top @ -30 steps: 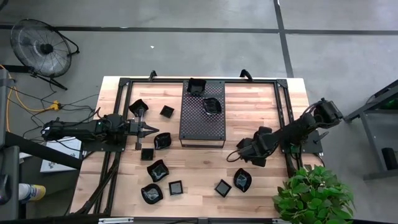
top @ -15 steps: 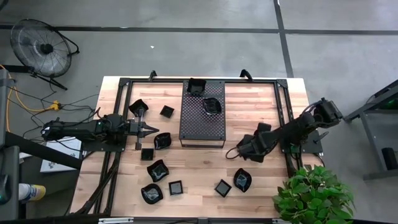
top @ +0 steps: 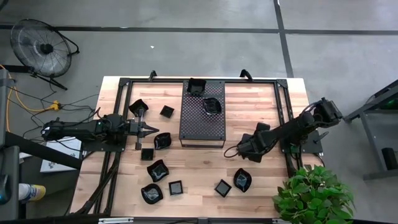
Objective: Pick & Place Mini shaped plates
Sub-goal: Stack the black leaf shape plate on top of the other black leaf shaped plate on the shelf
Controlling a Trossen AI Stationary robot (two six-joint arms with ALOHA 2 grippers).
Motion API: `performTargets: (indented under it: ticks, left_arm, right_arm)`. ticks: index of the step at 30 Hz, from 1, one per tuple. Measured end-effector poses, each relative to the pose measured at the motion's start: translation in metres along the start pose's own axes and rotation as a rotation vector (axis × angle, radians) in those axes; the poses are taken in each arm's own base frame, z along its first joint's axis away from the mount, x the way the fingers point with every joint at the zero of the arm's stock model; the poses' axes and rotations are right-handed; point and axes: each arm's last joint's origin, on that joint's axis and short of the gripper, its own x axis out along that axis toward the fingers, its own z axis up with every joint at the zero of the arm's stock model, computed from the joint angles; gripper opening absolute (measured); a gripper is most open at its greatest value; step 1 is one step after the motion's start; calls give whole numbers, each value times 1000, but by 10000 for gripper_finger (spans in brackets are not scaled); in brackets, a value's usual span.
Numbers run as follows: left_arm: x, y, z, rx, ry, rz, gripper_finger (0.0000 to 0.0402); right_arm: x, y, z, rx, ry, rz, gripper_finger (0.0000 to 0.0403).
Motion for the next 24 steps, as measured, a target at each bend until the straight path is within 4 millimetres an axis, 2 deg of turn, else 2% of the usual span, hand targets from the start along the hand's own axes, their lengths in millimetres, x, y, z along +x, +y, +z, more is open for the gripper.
performTargets:
  ticks: [18,24]
  left_arm:
    - [0,0,0,0,0,0,1]
    - [0,0,0,0,0,0,1]
  right_arm:
    - [0,1,1,7,4,20,6]
    - [0,1,1,8,4,22,3]
